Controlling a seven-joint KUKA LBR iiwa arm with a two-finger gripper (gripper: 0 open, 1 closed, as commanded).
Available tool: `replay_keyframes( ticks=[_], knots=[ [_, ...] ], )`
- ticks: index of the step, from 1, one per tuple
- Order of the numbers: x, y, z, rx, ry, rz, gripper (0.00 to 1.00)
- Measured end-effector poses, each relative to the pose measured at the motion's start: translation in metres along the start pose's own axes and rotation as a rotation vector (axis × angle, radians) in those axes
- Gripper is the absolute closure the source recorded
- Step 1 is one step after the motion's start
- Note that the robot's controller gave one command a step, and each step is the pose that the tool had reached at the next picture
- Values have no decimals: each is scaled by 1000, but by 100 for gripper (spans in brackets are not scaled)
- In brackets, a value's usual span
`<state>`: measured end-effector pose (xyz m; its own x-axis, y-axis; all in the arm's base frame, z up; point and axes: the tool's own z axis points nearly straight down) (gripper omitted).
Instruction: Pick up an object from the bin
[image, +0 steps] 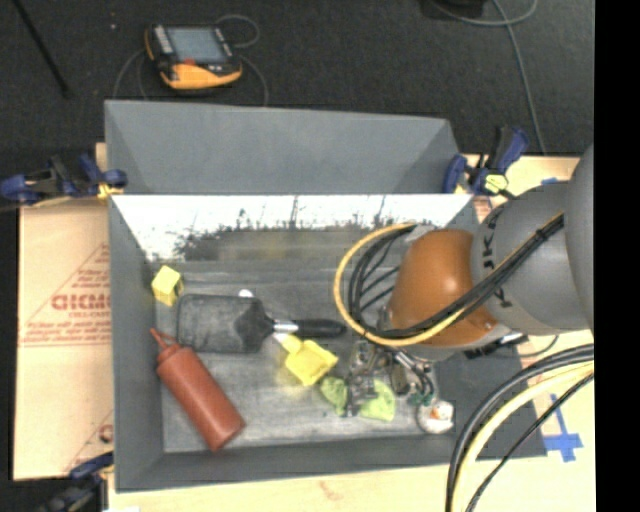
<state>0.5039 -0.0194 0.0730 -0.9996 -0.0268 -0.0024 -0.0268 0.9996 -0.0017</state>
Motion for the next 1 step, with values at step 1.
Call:
replay_keyframes(
  ticks=[1],
  knots=[
    [0,0,-1,0,0,0,100]
  ],
)
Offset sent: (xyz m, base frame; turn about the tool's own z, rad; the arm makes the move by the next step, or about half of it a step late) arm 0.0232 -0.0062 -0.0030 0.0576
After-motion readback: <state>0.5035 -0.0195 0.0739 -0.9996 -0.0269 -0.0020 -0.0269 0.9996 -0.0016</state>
